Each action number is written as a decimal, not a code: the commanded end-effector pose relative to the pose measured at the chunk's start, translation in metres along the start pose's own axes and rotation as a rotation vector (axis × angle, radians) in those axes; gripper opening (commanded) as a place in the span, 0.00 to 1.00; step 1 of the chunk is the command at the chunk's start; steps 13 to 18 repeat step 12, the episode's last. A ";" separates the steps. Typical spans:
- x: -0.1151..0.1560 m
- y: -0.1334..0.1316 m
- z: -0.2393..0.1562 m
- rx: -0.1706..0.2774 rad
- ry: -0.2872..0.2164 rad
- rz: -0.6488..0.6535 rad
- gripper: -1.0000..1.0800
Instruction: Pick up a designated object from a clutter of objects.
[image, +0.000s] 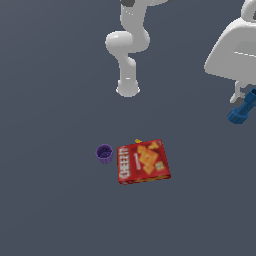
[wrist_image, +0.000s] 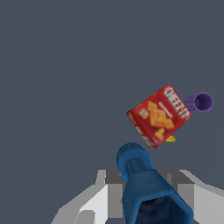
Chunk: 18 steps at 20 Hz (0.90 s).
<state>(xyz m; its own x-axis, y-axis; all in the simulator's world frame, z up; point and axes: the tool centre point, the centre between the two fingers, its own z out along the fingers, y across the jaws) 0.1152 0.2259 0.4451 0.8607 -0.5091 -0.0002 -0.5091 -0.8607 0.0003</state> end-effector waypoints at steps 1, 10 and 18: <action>0.001 -0.003 -0.004 0.000 0.000 0.000 0.00; 0.002 -0.008 -0.008 0.000 0.000 0.000 0.00; 0.002 -0.008 -0.009 0.000 0.000 0.000 0.00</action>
